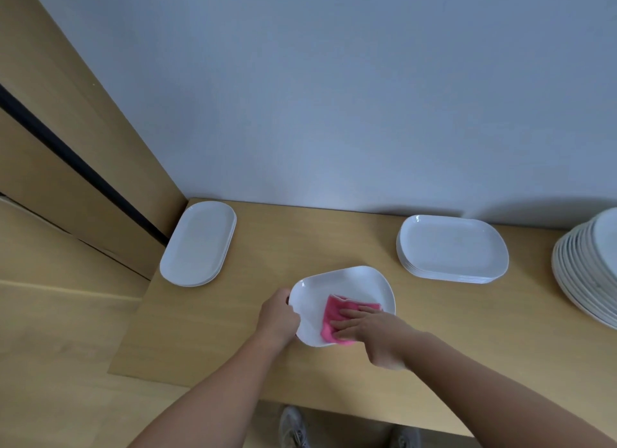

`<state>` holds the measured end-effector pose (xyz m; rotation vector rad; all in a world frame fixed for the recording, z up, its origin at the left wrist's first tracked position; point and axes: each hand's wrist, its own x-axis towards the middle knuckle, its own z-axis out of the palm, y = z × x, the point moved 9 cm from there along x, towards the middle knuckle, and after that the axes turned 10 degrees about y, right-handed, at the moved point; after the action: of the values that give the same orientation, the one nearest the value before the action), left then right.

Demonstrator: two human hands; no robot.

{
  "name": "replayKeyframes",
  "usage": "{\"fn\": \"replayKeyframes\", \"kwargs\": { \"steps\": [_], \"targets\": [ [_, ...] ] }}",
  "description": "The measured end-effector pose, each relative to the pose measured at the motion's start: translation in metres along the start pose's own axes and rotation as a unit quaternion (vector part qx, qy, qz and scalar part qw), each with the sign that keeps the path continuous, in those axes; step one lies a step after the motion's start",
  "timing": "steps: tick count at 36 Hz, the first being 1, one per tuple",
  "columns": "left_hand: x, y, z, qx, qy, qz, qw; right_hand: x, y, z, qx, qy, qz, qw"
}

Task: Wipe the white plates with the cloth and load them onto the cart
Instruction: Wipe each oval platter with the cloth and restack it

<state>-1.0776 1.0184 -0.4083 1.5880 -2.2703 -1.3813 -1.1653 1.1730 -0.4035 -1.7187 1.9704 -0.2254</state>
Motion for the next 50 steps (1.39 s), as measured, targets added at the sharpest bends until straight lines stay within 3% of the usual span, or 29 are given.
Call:
{"fn": "replayKeyframes", "kwargs": {
  "steps": [17, 24, 30, 36, 43, 50],
  "targets": [
    [0.003, 0.001, 0.002, 0.025, 0.013, 0.009, 1.0, -0.037, 0.049, -0.037, -0.237, 0.004, 0.092, 0.967],
    [0.004, 0.002, 0.0, 0.037, 0.009, 0.022, 0.999, -0.052, 0.061, -0.069, -0.251, 0.048, 0.169, 0.952],
    [0.001, 0.01, -0.011, 0.146, 0.017, 0.14, 0.979, -0.06, 0.063, -0.091, -0.206, 0.084, 0.192, 0.956],
    [-0.006, 0.013, 0.001, 0.294, -0.005, 0.306, 0.905, -0.055, 0.051, -0.087, -0.179, 0.102, 0.19, 0.96],
    [-0.017, 0.009, 0.017, 0.296, -0.054, 0.364, 0.881, -0.056, 0.047, -0.092, -0.15, 0.134, 0.197, 0.959],
    [-0.028, 0.009, 0.016, 0.27, -0.063, 0.379, 0.883, -0.06, 0.042, -0.105, -0.133, 0.177, 0.198, 0.955]
  ]
}}
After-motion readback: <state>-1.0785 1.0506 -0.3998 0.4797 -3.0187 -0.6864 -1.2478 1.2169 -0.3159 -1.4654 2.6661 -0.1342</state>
